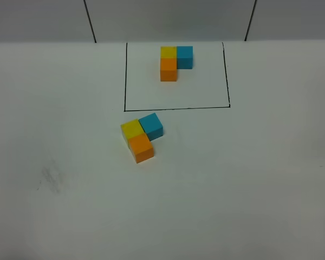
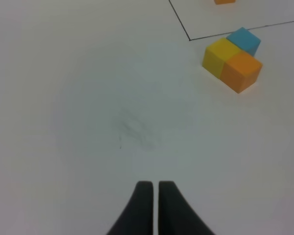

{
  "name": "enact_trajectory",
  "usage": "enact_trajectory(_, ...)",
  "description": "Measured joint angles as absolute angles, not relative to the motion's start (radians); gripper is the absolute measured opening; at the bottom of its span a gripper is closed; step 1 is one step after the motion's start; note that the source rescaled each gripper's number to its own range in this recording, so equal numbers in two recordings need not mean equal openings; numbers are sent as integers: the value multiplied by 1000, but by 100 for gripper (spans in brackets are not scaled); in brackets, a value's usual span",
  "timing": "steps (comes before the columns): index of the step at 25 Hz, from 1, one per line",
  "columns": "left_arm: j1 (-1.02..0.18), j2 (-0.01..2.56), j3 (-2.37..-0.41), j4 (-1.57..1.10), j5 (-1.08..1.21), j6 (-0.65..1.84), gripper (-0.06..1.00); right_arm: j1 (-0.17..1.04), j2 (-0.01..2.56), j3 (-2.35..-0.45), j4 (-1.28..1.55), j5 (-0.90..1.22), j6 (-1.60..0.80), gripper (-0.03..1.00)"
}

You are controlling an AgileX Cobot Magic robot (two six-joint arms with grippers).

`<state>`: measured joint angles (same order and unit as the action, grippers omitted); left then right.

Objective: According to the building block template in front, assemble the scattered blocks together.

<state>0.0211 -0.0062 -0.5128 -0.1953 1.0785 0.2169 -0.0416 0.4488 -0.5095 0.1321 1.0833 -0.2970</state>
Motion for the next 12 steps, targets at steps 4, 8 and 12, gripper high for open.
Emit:
enact_trajectory(4,21,-6,-513,-195,1078,217,1,-69,337,-509,125,1083,-286,1)
enact_trajectory(8,21,-6,-513,-195,1078,217,1,-70,232,-509,121,1083,-281,1)
enact_trajectory(12,21,-6,-513,-195,1078,217,1,-70,158,-509,81,1083,-259,1)
